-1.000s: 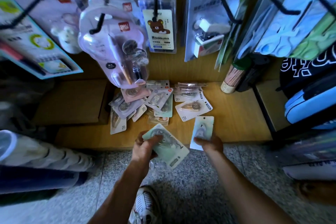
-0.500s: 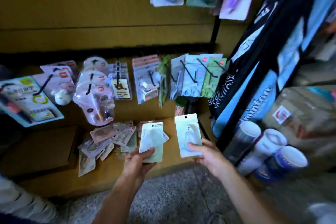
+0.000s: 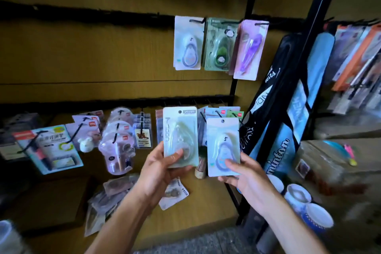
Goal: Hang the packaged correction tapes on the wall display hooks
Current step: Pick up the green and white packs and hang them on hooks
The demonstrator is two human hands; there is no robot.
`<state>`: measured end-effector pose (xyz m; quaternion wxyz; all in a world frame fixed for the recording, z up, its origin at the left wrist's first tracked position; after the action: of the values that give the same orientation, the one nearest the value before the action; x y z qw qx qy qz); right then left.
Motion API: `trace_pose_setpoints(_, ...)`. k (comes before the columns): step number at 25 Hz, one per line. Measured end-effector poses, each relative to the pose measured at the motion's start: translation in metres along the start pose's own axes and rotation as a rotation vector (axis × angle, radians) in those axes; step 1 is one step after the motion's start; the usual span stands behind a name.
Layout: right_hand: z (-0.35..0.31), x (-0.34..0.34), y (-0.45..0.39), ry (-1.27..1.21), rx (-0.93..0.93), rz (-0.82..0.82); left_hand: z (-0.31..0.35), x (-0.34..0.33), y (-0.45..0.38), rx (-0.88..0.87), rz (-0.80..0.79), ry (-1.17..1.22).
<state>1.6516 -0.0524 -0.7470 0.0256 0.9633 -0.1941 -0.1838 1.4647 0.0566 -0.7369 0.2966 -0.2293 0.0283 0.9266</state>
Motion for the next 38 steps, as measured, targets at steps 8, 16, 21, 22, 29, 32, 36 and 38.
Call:
trace_pose_setpoints(8,-0.054,-0.05,-0.003,-0.168,0.076,-0.096,0.052,-0.016,-0.018,-0.092,0.036,0.099)
trace_pose_setpoints(16,-0.06,-0.084,-0.017,0.042,0.166,-0.091,0.049,-0.025,-0.036,-0.16,0.042,-0.103)
trace_pose_setpoints(21,-0.059,-0.102,-0.028,0.229,0.258,-0.048,0.055,-0.024,-0.038,-0.193,-0.005,-0.084)
trace_pose_setpoints(22,-0.059,-0.105,-0.03,0.24,0.27,-0.056,0.055,-0.022,-0.04,-0.217,0.014,-0.098)
trace_pose_setpoints(29,-0.073,-0.094,-0.033,0.056,0.291,-0.038,0.064,-0.009,-0.048,-0.257,0.129,-0.081)
trace_pose_setpoints(32,-0.106,-0.094,-0.031,-0.026,0.376,-0.024,0.074,0.002,-0.052,-0.274,0.2,-0.116)
trace_pose_setpoints(36,-0.153,-0.11,-0.033,0.022,0.491,-0.006,0.077,0.011,-0.051,-0.278,0.22,-0.083)
trace_pose_setpoints(38,-0.161,-0.115,-0.039,0.025,0.47,0.037,0.075,0.014,-0.05,-0.27,0.226,-0.082)
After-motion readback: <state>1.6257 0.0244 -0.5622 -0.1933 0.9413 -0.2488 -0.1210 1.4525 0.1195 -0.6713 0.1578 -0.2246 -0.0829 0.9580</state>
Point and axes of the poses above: each hand's wrist, its own y-axis away from the middle knuckle, its own x-axis out of the back of the hand, z = x × y, the point moved 5 cm from there along -y, towards the middle knuckle, and after that the axes turned 4 degrees about -x, right-handed, at the moved point
